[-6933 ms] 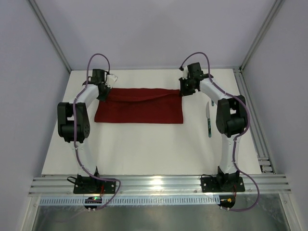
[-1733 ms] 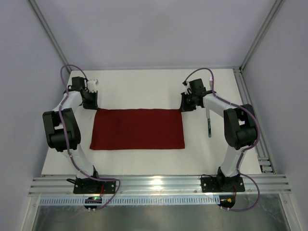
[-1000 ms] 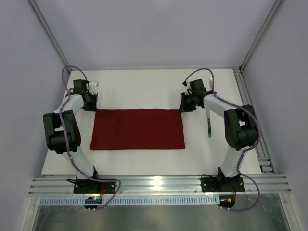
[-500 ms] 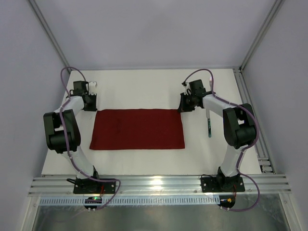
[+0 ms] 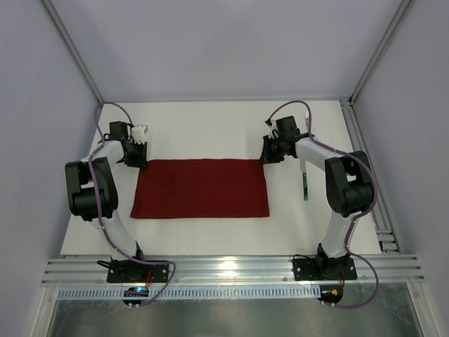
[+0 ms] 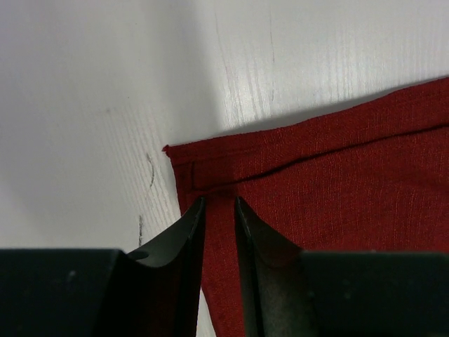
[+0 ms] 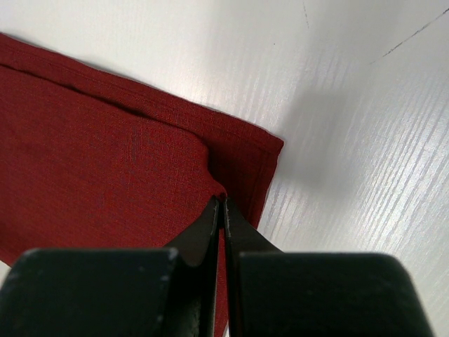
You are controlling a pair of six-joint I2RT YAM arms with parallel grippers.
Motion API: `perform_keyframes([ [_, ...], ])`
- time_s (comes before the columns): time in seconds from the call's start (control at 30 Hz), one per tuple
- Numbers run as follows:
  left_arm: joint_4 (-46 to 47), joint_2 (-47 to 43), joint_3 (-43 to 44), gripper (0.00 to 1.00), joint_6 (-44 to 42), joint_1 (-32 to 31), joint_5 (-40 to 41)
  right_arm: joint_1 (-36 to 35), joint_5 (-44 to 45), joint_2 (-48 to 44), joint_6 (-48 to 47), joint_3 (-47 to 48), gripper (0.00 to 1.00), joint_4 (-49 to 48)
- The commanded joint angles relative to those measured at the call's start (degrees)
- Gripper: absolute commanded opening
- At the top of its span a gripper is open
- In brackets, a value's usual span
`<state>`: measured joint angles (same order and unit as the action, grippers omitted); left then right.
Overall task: Fold the napkin into a case and place the utensils inside
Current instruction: Move the rectangle-folded napkin to the center of the board.
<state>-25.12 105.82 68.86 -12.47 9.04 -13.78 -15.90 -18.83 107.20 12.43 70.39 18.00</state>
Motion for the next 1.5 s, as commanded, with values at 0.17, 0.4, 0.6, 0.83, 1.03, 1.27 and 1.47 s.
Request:
perform_keyframes([
  [0.17, -1.15, 1.58, 1.1, 0.24, -1.07, 0.54, -0.9, 0.26, -0.51, 0.12, -0.21, 1.15, 0.04, -0.86],
  [0.4, 1.39, 0.71, 1.63, 0.28, -0.19, 0.45, 3.14, 0.17, -0.51, -0.41, -0.3, 1.06, 0.04, -0.69],
  [0.6, 1.05, 1.4, 1.36, 0.31, -1.33, 0.37, 3.93, 0.17, -0.68, -0.15, -0.21, 1.15, 0.04, -0.77],
  [0.83, 2.8, -2.63, -0.13, 0.33, -1.07, 0.45, 2.8, 0.17, -0.6, 0.03, -0.47, 1.06, 0.04, -0.86],
  [1.03, 2.19, -4.05, 0.83, 0.34, -1.5, 0.37, 4.19, 0.17, -1.38, 0.47, -0.03, 0.71, 0.04, -1.56],
  [1.27, 0.08, 1.31, 3.12, 0.37, -2.74, 0.45, 6.05, 0.17, -1.91, 0.73, 0.14, 0.71, 0.04, -1.91],
  [1.47, -0.8, 3.78, 5.84, 0.36, -2.56, 0.45, 5.08, 0.17, -2.0, 0.73, 0.14, 0.63, 0.04, -1.83],
])
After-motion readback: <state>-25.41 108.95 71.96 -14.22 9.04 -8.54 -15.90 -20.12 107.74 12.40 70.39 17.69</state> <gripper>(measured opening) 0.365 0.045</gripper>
